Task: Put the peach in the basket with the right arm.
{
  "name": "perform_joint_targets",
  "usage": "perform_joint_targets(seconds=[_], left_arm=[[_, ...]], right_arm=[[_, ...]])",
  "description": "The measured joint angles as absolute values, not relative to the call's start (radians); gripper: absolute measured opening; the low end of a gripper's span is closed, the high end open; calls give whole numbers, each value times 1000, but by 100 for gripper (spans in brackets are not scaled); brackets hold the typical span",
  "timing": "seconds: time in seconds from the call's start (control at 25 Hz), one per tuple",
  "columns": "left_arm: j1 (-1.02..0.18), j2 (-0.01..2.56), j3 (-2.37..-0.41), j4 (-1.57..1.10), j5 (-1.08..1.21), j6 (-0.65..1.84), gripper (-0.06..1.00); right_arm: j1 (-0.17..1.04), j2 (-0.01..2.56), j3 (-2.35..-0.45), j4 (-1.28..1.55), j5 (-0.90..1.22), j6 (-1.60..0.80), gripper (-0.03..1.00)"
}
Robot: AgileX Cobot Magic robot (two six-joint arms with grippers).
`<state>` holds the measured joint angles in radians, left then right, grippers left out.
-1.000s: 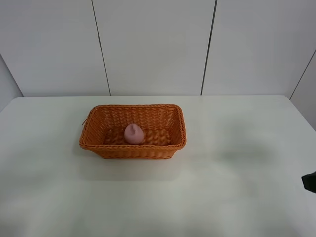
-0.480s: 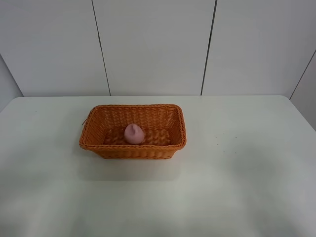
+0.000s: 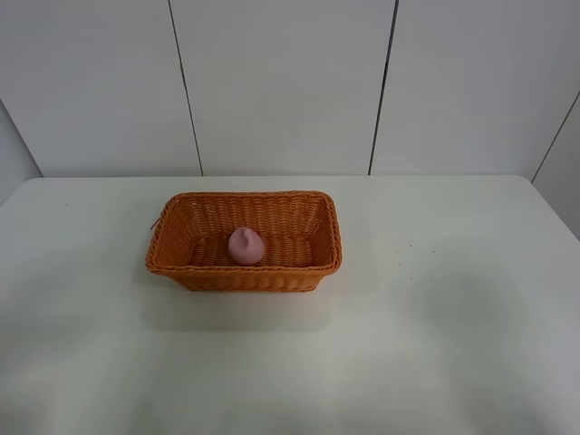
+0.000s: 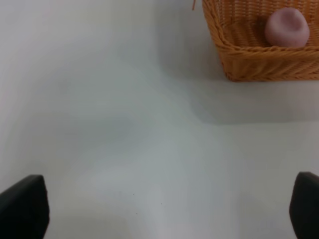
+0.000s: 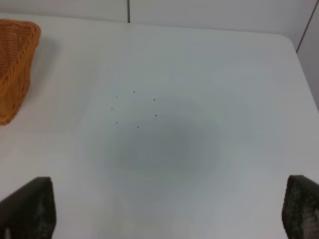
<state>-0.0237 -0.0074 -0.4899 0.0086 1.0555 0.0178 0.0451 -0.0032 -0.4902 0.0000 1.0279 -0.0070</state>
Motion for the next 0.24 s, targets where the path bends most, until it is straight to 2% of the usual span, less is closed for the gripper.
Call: perform_joint_targets(seconds=[0.24], left_arm=[[-24,-7,-490,9,1055,18,99]], right_arm=[[45,-3,-490,0,1028,-7,70]])
